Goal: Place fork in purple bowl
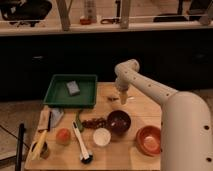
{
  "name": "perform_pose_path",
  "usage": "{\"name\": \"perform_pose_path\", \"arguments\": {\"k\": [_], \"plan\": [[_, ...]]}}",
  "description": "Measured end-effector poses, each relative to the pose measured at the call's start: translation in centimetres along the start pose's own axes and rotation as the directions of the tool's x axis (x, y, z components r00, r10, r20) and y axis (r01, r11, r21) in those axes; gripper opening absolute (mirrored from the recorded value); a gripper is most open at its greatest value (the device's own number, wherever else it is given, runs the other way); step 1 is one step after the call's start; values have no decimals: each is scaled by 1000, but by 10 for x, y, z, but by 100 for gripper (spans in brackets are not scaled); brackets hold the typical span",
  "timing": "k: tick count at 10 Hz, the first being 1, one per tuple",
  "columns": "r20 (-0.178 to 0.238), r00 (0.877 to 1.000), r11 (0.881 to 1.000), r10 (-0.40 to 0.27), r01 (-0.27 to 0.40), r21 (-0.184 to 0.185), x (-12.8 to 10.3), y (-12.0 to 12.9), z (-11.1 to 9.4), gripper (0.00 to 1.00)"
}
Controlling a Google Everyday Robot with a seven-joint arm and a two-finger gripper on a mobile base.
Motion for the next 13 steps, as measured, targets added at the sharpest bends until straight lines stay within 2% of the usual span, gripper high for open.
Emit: {"name": "perform_pose_path", "arguments": {"k": [6,8,11,13], "plan": [[-9,997,996,77,-78,-53,24,2,29,80],[2,997,994,82,-82,-66,23,1,35,77],[26,996,992,89,-86,-93,22,4,47,49],[28,996,992,86,-82,-95,21,3,47,26]]}}
